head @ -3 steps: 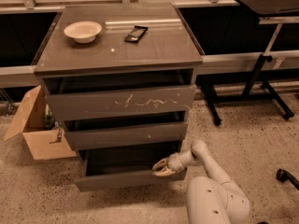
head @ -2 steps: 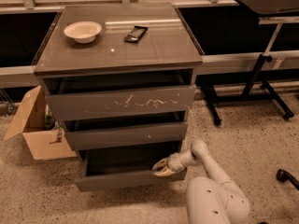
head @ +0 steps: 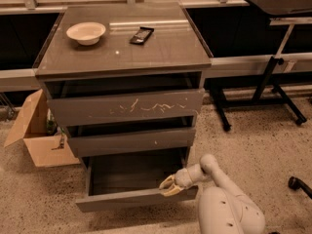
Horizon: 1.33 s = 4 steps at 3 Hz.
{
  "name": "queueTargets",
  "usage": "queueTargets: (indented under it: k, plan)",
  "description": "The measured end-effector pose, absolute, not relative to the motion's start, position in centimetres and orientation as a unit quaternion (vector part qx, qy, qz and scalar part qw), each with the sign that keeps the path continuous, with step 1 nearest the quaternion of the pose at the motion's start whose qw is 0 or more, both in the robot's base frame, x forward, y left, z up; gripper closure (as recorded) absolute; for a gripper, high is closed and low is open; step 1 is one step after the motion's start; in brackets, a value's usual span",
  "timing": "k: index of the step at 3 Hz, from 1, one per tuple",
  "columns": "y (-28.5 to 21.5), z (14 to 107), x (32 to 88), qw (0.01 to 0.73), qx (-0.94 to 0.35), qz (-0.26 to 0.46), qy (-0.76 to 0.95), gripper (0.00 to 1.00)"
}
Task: Open bottom drawer
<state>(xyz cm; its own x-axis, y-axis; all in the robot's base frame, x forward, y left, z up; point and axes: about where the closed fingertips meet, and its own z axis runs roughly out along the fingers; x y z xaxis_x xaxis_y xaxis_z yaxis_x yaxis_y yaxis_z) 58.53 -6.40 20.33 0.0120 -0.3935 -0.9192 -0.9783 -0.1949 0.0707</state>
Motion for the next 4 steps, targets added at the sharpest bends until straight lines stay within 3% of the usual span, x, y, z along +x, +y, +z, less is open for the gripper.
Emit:
queueTargets:
  k: [2,3,4]
  plan:
    - [-6.3,20.3,58.1,0.33,-0.631,0.449,0.54,0.39]
    - [-6.7,21.6,57.2,0.342,-0.638,0.447,0.526,0.08]
    - [-6.7,23.4,56.4,0.347,-0.647,0.442,0.516,0.0]
